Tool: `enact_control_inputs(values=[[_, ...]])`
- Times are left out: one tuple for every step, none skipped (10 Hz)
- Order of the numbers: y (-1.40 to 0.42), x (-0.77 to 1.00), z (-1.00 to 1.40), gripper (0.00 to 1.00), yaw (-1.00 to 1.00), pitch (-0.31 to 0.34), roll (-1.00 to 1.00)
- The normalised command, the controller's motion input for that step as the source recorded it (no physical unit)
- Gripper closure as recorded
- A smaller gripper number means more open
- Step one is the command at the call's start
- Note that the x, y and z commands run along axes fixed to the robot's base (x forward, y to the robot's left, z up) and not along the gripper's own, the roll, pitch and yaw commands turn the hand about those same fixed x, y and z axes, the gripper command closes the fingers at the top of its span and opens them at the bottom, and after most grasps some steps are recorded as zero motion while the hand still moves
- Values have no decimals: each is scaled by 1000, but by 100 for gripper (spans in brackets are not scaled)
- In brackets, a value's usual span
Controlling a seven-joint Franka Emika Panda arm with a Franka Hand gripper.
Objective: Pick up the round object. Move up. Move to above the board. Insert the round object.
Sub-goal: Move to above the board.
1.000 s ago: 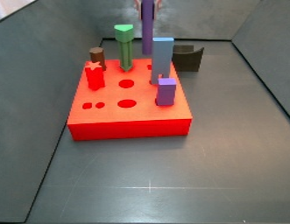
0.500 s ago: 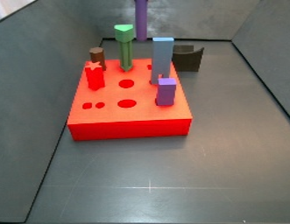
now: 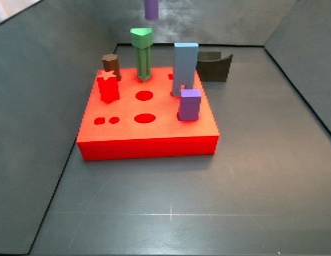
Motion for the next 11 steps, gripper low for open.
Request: enact_control_inputs(values=[[16,-162,833,100,-20,21,29],[15,-121,703,100,-18,31,30],[14,-46,451,100,-17,60,33],[11,-12,272,100,-17,83,33],[-1000,166,48,100,57,426,-43],[-1000,169,41,100,62,418,-44],[-1000,184,49,100,70,366,-23],[-1000,195,47,100,36,294,-58],[-1000,201,48,100,21,197,-20],[-1000,201,51,100,20,160,-9],[-1000,207,54,100,18,117,-11]])
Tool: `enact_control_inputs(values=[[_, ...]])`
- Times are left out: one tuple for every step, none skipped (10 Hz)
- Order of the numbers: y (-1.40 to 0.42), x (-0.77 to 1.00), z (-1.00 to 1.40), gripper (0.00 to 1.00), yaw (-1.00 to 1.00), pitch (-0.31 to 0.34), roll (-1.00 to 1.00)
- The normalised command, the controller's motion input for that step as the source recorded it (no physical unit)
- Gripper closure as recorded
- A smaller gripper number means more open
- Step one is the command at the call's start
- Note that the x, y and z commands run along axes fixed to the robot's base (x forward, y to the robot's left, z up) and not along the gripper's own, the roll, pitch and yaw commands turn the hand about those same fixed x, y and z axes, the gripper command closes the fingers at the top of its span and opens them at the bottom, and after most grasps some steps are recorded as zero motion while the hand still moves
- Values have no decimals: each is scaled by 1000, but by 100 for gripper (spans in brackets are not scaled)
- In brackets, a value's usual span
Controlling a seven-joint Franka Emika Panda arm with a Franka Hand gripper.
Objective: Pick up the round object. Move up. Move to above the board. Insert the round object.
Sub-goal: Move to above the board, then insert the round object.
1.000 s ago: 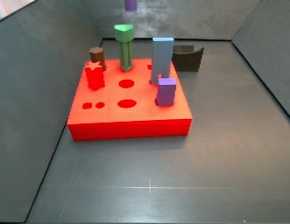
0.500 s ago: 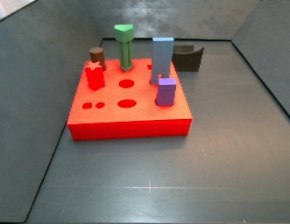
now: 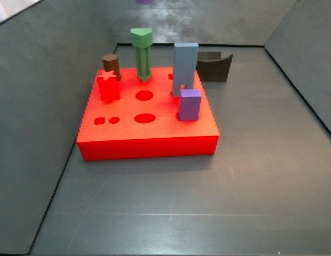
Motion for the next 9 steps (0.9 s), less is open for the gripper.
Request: enact_control_inputs(values=[[-1000,219,58,100,13,111,3],[-1000,231,61,100,12,119,10],[-1000,244,61,100,7,129,-1],[-1000,271,73,100,7,132,-1],[-1000,277,76,100,11,127,6],[-651,215,59,100,9,133,21],[-332,149,42,100,11,119,25],[-245,114,33,100,12,106,31],[300,-100,-277,100,0,-9,0]])
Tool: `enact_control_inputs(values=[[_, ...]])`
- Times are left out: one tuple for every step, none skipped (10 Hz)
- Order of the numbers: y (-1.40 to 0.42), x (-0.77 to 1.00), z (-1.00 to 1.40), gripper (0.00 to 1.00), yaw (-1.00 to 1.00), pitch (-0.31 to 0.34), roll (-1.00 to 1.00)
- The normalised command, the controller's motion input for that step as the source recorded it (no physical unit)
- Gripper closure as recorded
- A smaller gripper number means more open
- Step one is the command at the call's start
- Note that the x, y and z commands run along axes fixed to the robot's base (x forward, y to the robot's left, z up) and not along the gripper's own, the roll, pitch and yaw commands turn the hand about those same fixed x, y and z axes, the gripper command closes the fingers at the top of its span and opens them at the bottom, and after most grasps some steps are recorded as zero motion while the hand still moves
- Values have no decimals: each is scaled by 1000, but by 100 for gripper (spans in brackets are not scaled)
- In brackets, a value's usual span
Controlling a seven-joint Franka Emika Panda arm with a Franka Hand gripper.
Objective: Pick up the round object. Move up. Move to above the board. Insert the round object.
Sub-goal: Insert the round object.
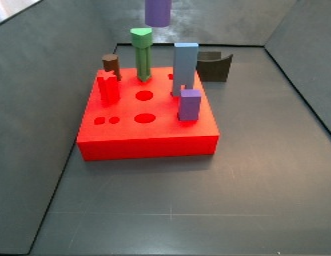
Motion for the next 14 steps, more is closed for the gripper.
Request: enact_control_inputs(values=[[471,-74,-403,100,0,-4,0],[471,-74,-443,100,0,0,0],[371,-86,-480,100,0,-26,0],[291,-183,-663,100,0,-106,50],[211,-263,-751,100,0,-163,101],[183,-277,-769,100,0,-171,114],[157,-263,-809,100,0,-204,90],[146,-229,-806,100,0,-214,76],[169,-157,-720,100,0,-244,0],[140,-137,-517,100,0,-307,-21],[131,-177,-389,100,0,-240,0],[109,-97,-351,100,0,-187,0],[60,0,-314,100,0,-193,-7],[14,0,-303,100,0,-190,-33]])
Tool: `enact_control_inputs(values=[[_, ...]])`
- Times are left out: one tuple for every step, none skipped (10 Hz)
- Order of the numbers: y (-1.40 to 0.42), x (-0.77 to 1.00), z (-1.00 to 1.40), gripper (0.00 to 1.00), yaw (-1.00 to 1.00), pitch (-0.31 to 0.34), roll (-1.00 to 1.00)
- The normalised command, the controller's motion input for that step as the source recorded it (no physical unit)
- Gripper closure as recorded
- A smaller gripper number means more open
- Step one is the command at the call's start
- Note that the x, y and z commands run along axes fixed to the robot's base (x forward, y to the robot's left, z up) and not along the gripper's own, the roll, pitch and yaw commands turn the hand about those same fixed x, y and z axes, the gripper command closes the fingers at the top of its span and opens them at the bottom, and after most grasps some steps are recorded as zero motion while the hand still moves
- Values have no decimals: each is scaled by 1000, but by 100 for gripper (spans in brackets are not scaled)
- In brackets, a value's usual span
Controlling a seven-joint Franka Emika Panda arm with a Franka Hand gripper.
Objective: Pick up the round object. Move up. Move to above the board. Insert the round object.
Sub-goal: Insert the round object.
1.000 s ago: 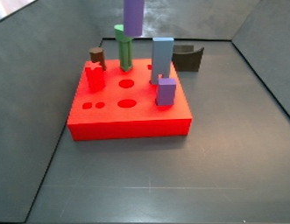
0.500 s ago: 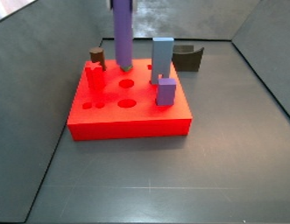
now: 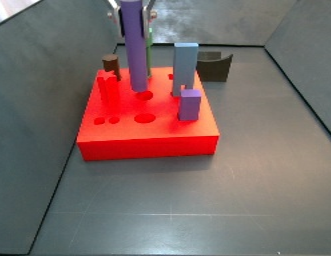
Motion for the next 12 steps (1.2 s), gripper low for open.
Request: enact_control_inputs(values=[[0,20,-309,100,0,-171,-16],[0,100,-300,100,0,-164,0],[0,171,-197,100,0,-86,0],[3,94,-94,100,0,0,0],[89,0,-20,100,0,0,37],[137,0,-11,100,0,10,51],[154,-37,-14,100,0,10,76],[143,-74,-17,100,0,4,86],[57,0,-114,100,0,0,61],[0,0,-237,100,0,0,90],[-183,74,-203,100,0,0,121],[-189,71,-249,100,0,-11,109]])
